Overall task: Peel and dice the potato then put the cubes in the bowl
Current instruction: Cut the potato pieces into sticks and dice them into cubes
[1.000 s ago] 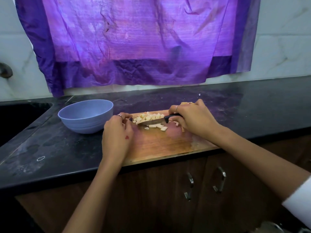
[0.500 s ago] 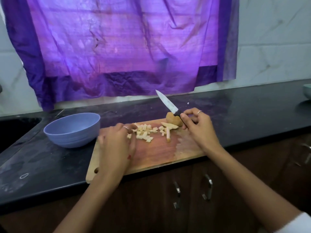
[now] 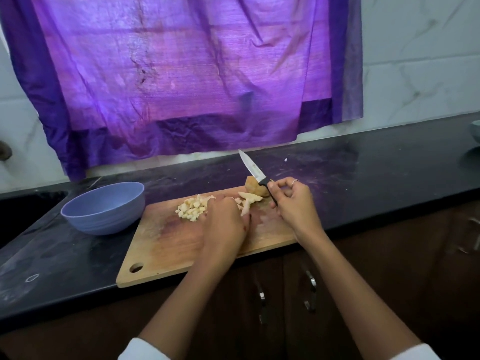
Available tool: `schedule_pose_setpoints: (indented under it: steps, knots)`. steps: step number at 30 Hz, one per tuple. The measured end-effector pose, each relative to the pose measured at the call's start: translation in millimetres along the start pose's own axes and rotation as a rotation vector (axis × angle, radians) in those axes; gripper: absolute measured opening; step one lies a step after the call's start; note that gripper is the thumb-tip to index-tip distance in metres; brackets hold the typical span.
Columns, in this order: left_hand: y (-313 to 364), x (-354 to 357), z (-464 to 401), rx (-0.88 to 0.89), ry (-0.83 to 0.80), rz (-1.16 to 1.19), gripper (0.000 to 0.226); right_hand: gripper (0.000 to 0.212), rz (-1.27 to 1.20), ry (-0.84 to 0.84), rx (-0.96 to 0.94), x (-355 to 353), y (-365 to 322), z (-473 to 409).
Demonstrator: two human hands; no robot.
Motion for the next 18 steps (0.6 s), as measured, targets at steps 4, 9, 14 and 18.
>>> schedule_pose_setpoints:
  steps: [4, 9, 14, 18]
  knots:
    - [-7, -15, 13, 0.001, 0.083, 0.068, 0.014, 0.016, 0.002, 0.034, -0.036, -4, -3, 3]
    - [-42, -50, 47, -0.044, 0.278, 0.142, 0.012, 0.016, 0.094, 0.011, -0.093, -4, -6, 6]
    - [-77, -57, 65, -0.139, 0.304, 0.112, 0.012, 0.007, 0.358, -0.243, -0.273, 6, -23, 22]
    - [-85, -52, 64, -0.159, 0.277, 0.117, 0.016, 0.012, 0.677, -0.41, -0.43, -5, -37, 52]
Point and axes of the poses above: each hand's wrist, its own z-axis away from the middle knuckle, its own x-axis out of the palm, y = z × x, the point moved 4 cm from there along -z, towards the middle knuckle, and after that the axes turned 3 degrees about -x, right-handed, at the moved point
